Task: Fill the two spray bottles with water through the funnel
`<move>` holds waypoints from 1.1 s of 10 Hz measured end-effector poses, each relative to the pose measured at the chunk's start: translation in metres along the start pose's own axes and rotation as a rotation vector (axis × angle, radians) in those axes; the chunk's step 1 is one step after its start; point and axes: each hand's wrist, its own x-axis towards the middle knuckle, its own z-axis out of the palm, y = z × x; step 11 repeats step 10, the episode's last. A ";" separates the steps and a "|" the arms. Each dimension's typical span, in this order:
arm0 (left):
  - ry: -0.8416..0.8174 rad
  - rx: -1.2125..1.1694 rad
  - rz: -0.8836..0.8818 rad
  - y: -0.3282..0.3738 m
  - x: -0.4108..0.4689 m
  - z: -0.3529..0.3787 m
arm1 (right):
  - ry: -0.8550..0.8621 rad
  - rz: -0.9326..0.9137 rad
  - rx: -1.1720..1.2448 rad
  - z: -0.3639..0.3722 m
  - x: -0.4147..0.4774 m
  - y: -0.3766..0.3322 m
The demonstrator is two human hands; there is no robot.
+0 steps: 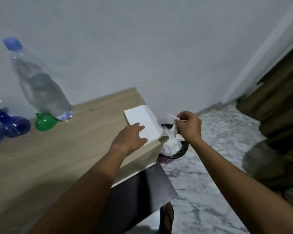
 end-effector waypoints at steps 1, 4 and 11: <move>0.051 0.081 -0.030 0.023 0.038 0.010 | -0.026 0.005 -0.041 0.000 0.050 0.029; 0.307 0.231 -0.127 0.042 0.094 0.057 | -0.204 0.048 -0.189 0.039 0.176 0.121; 0.374 0.127 -0.078 0.037 0.068 0.049 | -0.352 0.020 -0.053 0.062 0.123 0.083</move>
